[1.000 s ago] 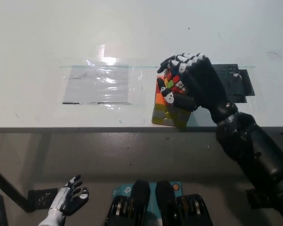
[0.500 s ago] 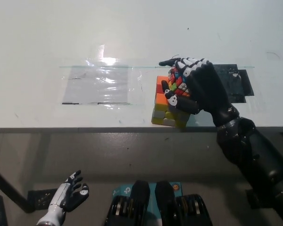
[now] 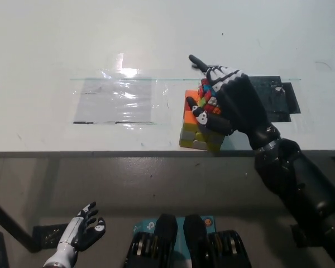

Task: The robot uses its right hand to pick up the small cube kept on the middle on the desk and place it on the bigger cube kept next to it

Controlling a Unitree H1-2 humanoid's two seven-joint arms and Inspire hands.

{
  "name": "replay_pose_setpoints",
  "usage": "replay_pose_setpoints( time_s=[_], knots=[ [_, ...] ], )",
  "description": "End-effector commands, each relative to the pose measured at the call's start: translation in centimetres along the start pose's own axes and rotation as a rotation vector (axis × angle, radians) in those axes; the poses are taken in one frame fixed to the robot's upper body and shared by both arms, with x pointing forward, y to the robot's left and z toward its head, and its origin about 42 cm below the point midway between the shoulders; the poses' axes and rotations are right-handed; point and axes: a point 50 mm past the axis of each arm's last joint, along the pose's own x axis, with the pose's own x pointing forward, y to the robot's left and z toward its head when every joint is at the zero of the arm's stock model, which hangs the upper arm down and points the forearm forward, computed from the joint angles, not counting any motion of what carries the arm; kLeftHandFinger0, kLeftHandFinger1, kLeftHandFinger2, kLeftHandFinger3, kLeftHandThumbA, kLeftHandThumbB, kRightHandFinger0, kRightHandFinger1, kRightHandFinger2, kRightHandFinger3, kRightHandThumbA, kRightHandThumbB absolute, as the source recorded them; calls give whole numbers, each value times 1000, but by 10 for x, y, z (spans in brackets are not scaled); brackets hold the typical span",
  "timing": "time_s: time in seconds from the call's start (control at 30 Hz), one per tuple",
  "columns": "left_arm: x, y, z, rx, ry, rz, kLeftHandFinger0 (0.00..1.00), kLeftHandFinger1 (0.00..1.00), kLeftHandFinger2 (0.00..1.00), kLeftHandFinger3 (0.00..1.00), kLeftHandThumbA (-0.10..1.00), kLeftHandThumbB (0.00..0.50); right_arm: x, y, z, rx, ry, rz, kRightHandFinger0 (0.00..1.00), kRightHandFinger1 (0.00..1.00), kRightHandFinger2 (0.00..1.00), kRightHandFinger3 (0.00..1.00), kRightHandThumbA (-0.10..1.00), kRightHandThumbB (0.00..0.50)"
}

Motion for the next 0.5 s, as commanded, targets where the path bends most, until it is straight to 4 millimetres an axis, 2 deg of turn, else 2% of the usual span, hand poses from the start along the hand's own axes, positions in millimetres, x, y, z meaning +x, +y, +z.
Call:
replay_pose_setpoints(
  time_s=[0.0,0.07,0.23,0.3,0.4,0.47],
  knots=[
    [6,6,15,19,-42,-6,1000,1000,1000,1000,268,249,15,-6,6,-94,-18,42,1000,1000,1000,1000,656,158],
    [5,6,14,13,-40,-8,1000,1000,1000,1000,254,236,16,-6,8,-98,-23,24,1000,1000,1000,1000,648,222],
    [5,6,13,17,-38,-5,1000,1000,1000,1000,267,247,19,-9,12,-117,-42,9,1000,1000,1000,1000,787,308],
    [5,5,11,10,-42,-9,1000,1000,1000,1000,267,248,21,-12,16,-116,-46,9,1000,1000,1000,1000,835,360],
    [3,4,11,7,-41,-7,1000,1000,1000,1000,255,243,22,-14,20,-103,-54,9,1000,1000,1000,1000,840,378],
    [3,4,12,24,-36,-5,1000,1000,1000,1000,291,260,22,-17,24,-100,-58,13,1000,1000,1000,1000,850,393]
  ],
)
